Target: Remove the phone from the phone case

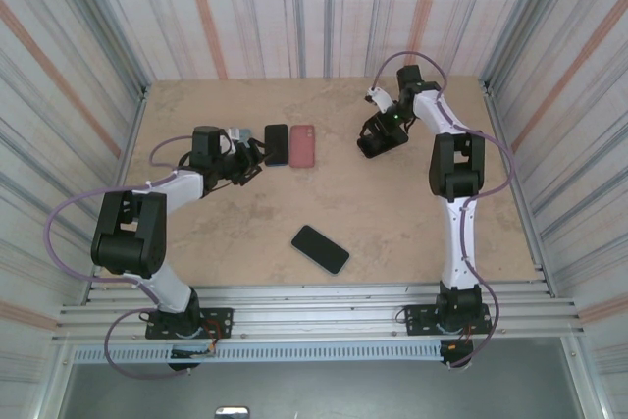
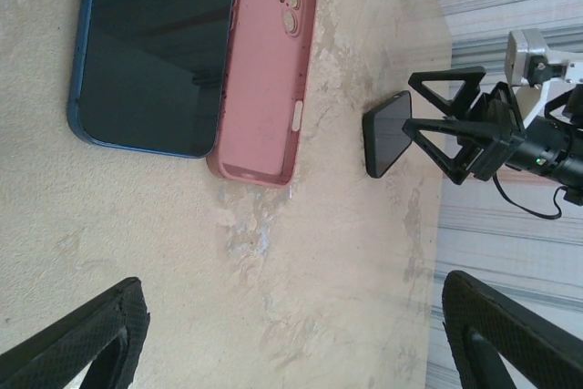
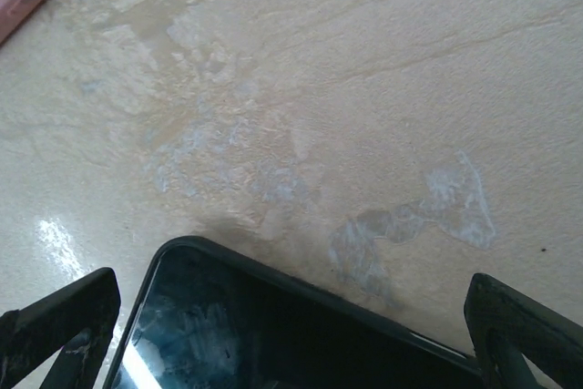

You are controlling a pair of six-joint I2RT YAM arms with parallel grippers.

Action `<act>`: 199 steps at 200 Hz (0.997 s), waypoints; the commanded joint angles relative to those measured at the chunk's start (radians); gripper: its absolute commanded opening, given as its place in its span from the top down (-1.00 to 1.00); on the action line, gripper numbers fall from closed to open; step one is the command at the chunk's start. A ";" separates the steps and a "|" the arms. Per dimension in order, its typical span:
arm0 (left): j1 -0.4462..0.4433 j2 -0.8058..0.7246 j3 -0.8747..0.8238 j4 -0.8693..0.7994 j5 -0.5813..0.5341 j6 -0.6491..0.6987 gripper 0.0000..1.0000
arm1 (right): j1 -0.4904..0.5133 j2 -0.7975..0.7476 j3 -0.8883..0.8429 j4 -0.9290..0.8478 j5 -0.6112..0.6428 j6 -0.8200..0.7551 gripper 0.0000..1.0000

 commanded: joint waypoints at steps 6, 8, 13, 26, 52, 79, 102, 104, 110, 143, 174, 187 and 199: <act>-0.005 -0.024 0.008 -0.028 0.013 0.033 -0.74 | -0.001 0.054 0.084 -0.108 -0.022 -0.016 -0.98; -0.005 -0.024 0.009 -0.029 0.013 0.033 -0.74 | -0.001 0.056 0.089 -0.110 -0.022 -0.015 -0.98; -0.005 -0.025 0.010 -0.030 0.013 0.034 -0.74 | -0.001 0.061 0.096 -0.116 -0.018 -0.014 -0.98; -0.005 -0.026 0.014 -0.038 0.013 0.040 -0.74 | -0.001 0.064 0.100 -0.124 -0.008 -0.015 -0.98; -0.006 -0.027 0.018 -0.046 0.013 0.046 -0.74 | -0.001 0.072 0.105 -0.152 0.013 -0.036 -0.98; -0.007 -0.027 0.018 -0.046 0.016 0.046 -0.74 | 0.002 0.085 0.120 -0.205 0.040 -0.075 -0.98; -0.009 -0.029 0.021 -0.054 0.016 0.052 -0.74 | 0.004 0.095 0.140 -0.255 0.057 -0.102 -0.98; -0.009 -0.030 0.021 -0.054 0.015 0.053 -0.74 | 0.003 0.095 0.141 -0.257 0.057 -0.104 -0.98; -0.011 -0.030 0.021 -0.055 0.015 0.053 -0.74 | 0.001 0.097 0.145 -0.265 0.060 -0.108 -0.98; -0.011 -0.028 0.022 -0.057 0.020 0.057 -0.73 | -0.004 0.111 0.188 -0.340 0.072 -0.150 -0.98; -0.014 -0.023 0.031 -0.064 0.025 0.063 -0.73 | -0.007 0.107 0.194 -0.319 0.084 -0.161 -0.98; -0.016 -0.020 0.035 -0.068 0.023 0.064 -0.73 | -0.005 0.107 0.198 -0.310 0.073 -0.160 -0.98; -0.017 -0.016 0.038 -0.068 0.025 0.065 -0.73 | -0.002 0.112 0.203 -0.303 0.080 -0.163 -0.98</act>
